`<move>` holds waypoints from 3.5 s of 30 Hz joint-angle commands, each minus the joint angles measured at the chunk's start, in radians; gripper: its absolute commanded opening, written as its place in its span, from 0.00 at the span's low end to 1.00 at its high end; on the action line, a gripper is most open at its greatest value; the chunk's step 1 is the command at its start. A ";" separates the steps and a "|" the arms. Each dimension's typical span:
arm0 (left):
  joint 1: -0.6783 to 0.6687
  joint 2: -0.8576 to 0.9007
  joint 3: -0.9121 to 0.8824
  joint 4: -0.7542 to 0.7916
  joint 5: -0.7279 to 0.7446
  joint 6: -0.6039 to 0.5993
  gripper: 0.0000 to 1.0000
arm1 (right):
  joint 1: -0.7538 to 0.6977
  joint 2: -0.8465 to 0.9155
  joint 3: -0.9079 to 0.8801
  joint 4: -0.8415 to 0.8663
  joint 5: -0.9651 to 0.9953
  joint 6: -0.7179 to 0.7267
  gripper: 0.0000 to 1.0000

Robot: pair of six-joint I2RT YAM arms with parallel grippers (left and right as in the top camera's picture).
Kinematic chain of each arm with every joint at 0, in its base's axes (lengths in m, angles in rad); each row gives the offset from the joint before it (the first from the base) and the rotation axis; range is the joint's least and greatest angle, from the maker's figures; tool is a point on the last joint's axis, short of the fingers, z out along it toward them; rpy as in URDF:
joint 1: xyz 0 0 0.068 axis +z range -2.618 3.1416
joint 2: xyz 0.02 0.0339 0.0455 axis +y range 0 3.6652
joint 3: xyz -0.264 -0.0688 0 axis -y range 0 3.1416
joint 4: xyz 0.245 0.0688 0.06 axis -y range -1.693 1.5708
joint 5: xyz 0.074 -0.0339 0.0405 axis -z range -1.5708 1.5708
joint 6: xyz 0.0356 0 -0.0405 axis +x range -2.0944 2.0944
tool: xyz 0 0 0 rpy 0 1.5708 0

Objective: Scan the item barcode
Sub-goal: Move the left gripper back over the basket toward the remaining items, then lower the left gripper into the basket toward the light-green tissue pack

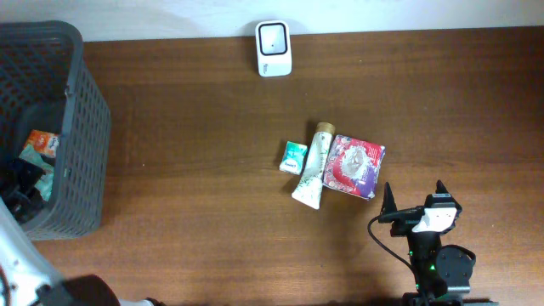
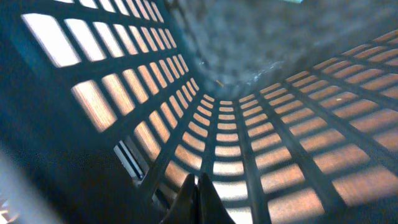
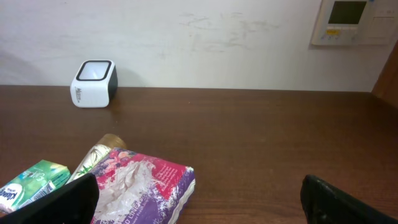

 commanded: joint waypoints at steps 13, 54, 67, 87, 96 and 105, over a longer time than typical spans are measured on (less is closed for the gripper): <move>0.003 -0.075 -0.114 -0.005 -0.003 -0.010 0.00 | -0.006 -0.006 -0.008 -0.003 0.002 -0.003 0.99; 0.003 -0.131 -0.160 -0.005 -0.051 -0.055 0.00 | -0.006 -0.006 -0.008 -0.003 0.002 -0.003 0.99; 0.003 -0.356 -0.269 -0.005 0.063 -0.052 0.00 | -0.006 -0.006 -0.008 -0.003 0.002 -0.003 0.98; 0.003 -0.495 -0.336 0.395 0.295 0.023 0.25 | -0.006 -0.006 -0.008 -0.003 0.002 -0.003 0.99; 0.003 -0.241 -0.109 0.491 0.267 0.115 0.82 | -0.006 -0.006 -0.008 -0.003 0.002 -0.003 0.98; 0.000 0.098 -0.109 0.483 0.085 0.115 0.90 | -0.006 -0.006 -0.008 -0.003 0.002 -0.003 0.99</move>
